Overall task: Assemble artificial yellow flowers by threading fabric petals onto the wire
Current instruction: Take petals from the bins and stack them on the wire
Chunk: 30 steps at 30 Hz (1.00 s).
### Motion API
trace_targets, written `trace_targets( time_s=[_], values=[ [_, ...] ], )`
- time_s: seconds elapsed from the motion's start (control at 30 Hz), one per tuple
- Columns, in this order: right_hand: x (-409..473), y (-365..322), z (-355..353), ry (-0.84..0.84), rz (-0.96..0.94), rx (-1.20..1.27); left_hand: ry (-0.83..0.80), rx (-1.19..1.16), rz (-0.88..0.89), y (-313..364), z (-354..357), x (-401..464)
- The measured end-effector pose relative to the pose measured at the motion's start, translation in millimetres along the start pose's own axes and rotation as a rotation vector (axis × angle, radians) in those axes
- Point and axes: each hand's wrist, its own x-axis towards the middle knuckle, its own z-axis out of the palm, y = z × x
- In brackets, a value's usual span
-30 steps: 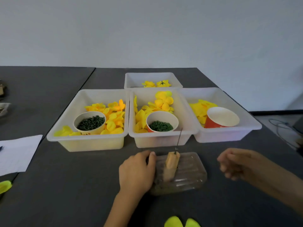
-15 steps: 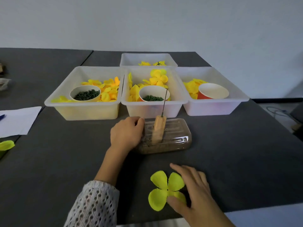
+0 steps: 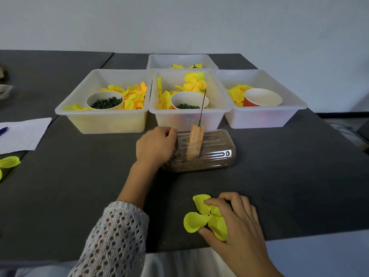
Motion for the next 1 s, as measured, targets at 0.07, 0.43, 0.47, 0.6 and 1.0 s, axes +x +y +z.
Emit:
trace_targets(
  time_s=[0.07,0.43,0.47,0.6,1.0],
  values=[
    [-1,-1,1,0.016,0.017,0.010,0.006,-0.001,-0.004,0,0,0],
    [1,4,-2,0.116,0.169,0.415,0.008,0.016,0.018,7,-2,-2],
    [7,7,-8,0.185,0.173,0.502,0.003,0.018,0.022,7,-2,-2],
    [77,18,-38,0.438,0.229,0.474,-0.010,-0.014,0.034,8,-3,0],
    [351,53,-11,0.027,0.383,0.061,-0.022,-0.005,0.034,12,-8,-1]
  ],
)
